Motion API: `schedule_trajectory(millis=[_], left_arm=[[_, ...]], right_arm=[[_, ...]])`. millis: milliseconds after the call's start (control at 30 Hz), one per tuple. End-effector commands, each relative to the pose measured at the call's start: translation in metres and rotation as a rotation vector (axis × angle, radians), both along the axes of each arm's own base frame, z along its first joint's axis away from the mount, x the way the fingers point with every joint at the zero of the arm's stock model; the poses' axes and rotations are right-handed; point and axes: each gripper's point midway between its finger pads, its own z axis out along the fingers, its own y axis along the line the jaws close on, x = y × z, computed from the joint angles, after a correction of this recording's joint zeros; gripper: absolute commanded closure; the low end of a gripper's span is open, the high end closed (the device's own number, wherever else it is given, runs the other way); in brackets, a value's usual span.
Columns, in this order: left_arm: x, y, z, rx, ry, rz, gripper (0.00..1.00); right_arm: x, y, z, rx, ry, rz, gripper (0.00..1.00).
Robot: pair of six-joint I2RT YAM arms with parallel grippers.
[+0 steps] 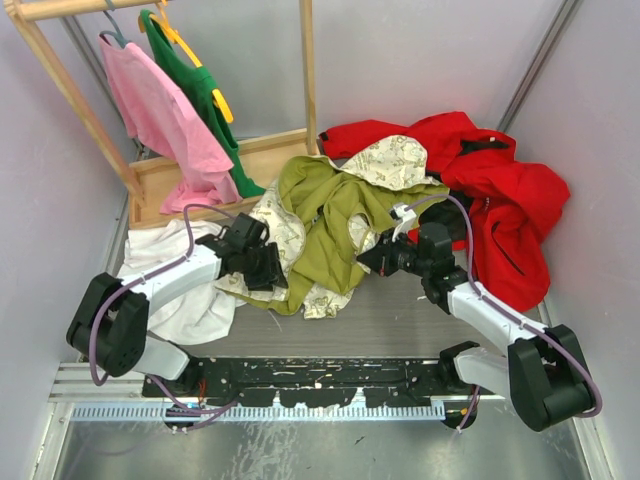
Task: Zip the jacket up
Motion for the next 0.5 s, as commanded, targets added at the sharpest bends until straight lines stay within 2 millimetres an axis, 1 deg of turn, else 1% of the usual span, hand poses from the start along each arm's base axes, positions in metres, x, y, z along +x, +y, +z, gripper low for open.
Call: schedule_trajectory(millis=[0,67,133,200,367,467], left_arm=[[-0.002,-0.008,0.018,-0.032,-0.055,-0.047,0.51],[-0.002,-0.006,0.022,-0.03,-0.072,-0.051,0.46],[-0.003,-0.007,0.025,-0.028,-0.079,-0.067,0.43],[-0.004,-0.007,0.023,-0.016,-0.071,-0.08,0.42],[-0.004,-0.004,0.01,0.027,-0.04,-0.098,0.43],[-0.004,-0.007,0.007,0.025,-0.028,-0.114,0.45]], right_arm=[[0.009,0.003,0.015,0.01,-0.063,0.001,0.94],[0.009,0.004,0.015,0.01,-0.063,0.001,0.94],[0.009,0.004,0.014,0.01,-0.063,0.002,0.94],[0.008,0.005,0.013,0.009,-0.059,0.004,0.94],[0.009,0.005,0.012,0.006,-0.058,0.004,0.94],[0.009,0.005,0.012,0.006,-0.056,0.006,0.94]])
